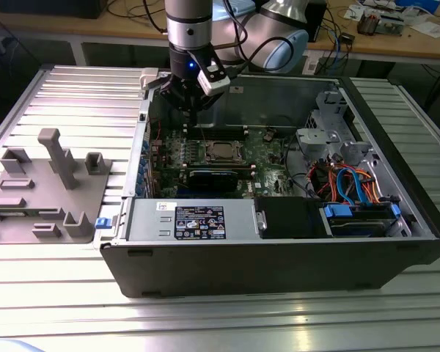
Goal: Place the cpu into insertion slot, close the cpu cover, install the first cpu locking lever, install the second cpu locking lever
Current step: 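Install the first cpu locking lever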
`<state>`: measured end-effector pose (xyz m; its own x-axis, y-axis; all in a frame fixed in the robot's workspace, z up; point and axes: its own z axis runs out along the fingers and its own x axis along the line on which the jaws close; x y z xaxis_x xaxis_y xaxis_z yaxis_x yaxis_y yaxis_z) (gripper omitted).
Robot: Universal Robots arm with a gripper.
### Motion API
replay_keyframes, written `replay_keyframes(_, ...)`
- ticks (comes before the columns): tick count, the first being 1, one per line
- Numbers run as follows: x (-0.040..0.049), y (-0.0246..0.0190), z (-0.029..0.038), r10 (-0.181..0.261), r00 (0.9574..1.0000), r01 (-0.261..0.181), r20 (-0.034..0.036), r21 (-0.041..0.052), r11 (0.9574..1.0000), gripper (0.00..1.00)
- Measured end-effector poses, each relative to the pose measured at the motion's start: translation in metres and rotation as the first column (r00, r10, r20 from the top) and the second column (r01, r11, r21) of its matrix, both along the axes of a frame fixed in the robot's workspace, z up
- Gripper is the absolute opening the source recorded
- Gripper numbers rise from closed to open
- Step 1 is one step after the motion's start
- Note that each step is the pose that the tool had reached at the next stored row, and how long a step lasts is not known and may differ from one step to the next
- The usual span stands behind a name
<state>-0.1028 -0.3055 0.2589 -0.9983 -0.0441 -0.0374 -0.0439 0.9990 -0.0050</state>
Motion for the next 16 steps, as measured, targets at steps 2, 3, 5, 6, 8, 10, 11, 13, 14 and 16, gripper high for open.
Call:
replay_keyframes(2, 0.001, 0.0002, 0.0, 0.0, 1.0, 0.0, 0.0, 0.0, 1.0, 0.11)
replay_keyframes(3, 0.0029, 0.0001, 0.0, 0.0, 1.0, 0.0, 0.0, 0.0001, 1.0, 0.11)
replay_keyframes(5, 0.0057, 0.0001, 0.0, 0.0, 1.0, 0.0, -0.0001, 0.0, 1.0, 0.11)
replay_keyframes(6, 0.0081, 0.0001, 0.0, 0.0, 1.0, 0.0, -0.0002, 0.0, 1.0, 0.11)
replay_keyframes(8, 0.0102, 0.0, 0.0001, 0.0, 1.0, 0.0, -0.0003, -0.0001, 1.0, 0.11)
replay_keyframes(10, 0.013, 0.0001, 0.0, 0.0, 1.0, 0.0, -0.0002, 0.0, 1.0, 0.11)
replay_keyframes(11, 0.014, 0.0001, 0.0, 0.0, 1.0, 0.0, -0.0003, 0.0, 1.0, 0.11)
replay_keyframes(13, 0.0173, 0.0001, 0.0, 0.0, 1.0, 0.0, -0.0003, 0.0, 1.0, 0.11)
replay_keyframes(14, 0.0188, 0.0001, 0.0, 0.0, 1.0, 0.0, -0.0003, 0.0, 1.0, 0.11)
replay_keyframes(16, 0.0206, 0.0001, 0.0, 0.0, 1.0, 0.0, -0.0004, 0.0, 1.0, 0.11)
